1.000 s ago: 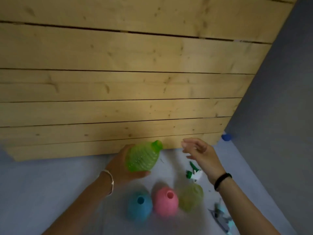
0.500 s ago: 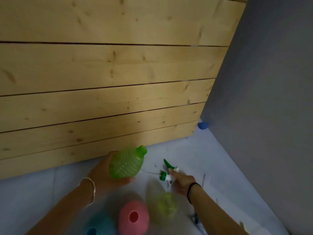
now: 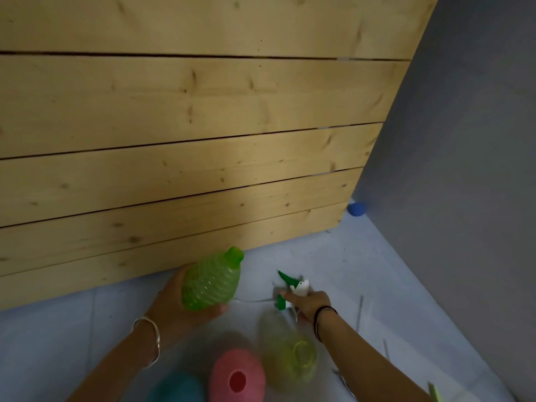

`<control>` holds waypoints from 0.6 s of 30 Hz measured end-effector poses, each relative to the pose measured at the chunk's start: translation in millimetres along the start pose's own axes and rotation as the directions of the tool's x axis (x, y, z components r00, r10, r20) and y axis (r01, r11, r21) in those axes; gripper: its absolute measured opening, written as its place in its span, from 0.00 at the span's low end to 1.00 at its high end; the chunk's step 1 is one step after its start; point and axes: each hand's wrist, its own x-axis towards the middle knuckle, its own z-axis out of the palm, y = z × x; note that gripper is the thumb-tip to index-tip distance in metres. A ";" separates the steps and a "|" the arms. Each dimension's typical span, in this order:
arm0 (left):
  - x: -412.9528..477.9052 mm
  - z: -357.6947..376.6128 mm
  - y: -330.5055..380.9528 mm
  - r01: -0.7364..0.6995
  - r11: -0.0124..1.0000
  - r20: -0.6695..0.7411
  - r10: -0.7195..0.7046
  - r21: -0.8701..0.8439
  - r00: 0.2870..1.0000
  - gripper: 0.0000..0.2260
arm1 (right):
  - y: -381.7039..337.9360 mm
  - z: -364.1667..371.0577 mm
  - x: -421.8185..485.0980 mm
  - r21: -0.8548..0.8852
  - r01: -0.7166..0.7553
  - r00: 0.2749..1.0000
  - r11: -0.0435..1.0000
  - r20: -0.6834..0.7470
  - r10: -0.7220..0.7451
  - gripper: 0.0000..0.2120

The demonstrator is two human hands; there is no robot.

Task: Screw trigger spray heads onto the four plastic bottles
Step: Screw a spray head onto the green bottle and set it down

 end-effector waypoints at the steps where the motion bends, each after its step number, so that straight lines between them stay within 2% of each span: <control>1: -1.9 -0.4 1.1 0.003 1.000 -0.020 -0.002 0.014 1.000 0.25 | 1.6 0.6 -2.9 0.001 0.051 0.999 0.999 -0.009 -0.051 0.25; 4: -6.5 -1.5 8.7 0.030 0.999 -0.055 -0.028 0.023 0.998 0.28 | -1.0 -1.5 -16.0 -0.030 0.182 0.983 0.983 -0.004 -0.182 0.15; 9: -18.4 -2.9 39.0 0.066 0.998 -0.147 -0.064 0.005 0.987 0.31 | -22.4 -24.4 -47.0 0.228 0.218 0.971 0.949 0.043 -0.233 0.11; 18: -63.6 -29.1 151.9 0.029 0.997 -0.307 -0.008 0.065 0.952 0.30 | -112.5 -87.9 -169.6 0.530 0.339 0.911 0.778 0.023 -0.413 0.18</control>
